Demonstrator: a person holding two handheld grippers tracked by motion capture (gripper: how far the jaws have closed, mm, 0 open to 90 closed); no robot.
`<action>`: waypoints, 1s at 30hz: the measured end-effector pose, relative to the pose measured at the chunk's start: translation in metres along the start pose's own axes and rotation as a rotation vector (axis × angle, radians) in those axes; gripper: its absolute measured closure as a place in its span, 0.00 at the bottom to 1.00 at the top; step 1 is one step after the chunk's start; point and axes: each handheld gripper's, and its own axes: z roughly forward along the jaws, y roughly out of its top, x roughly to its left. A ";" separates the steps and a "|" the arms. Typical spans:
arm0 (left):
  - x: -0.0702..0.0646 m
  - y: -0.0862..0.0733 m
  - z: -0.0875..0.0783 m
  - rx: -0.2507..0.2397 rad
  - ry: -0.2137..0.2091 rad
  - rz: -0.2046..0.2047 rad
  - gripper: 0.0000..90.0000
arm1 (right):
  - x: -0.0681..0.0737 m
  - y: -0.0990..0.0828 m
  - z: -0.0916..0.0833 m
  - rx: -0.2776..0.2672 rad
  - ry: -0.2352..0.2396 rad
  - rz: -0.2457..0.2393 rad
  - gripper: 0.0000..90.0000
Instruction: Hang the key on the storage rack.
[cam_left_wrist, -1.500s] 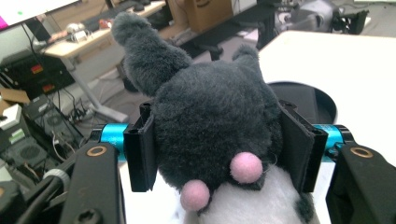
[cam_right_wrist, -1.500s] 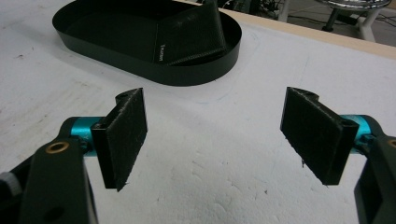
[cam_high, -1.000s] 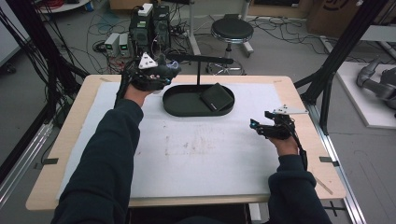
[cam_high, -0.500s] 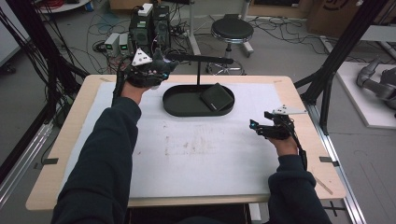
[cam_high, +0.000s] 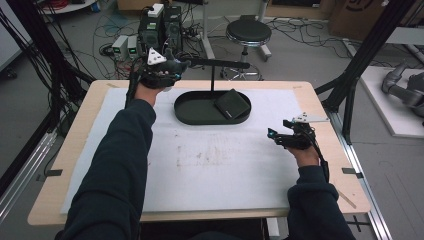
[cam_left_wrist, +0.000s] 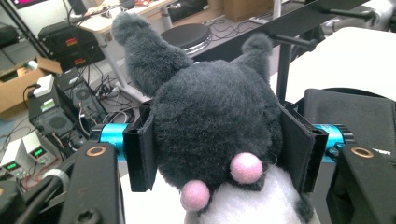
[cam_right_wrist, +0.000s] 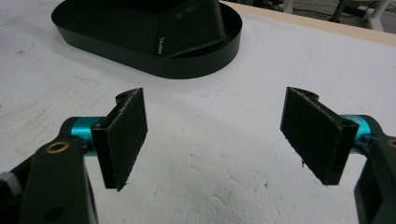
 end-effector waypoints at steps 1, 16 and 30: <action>0.000 -0.001 0.001 0.001 0.004 -0.007 0.43 | 0.000 0.000 0.000 0.000 0.000 0.003 0.26; -0.007 -0.030 0.019 0.116 0.040 -0.070 0.43 | 0.000 -0.001 0.001 0.002 0.005 -0.006 0.26; -0.021 -0.029 0.051 0.198 0.034 -0.201 0.33 | 0.002 -0.001 0.002 0.009 0.011 -0.013 0.26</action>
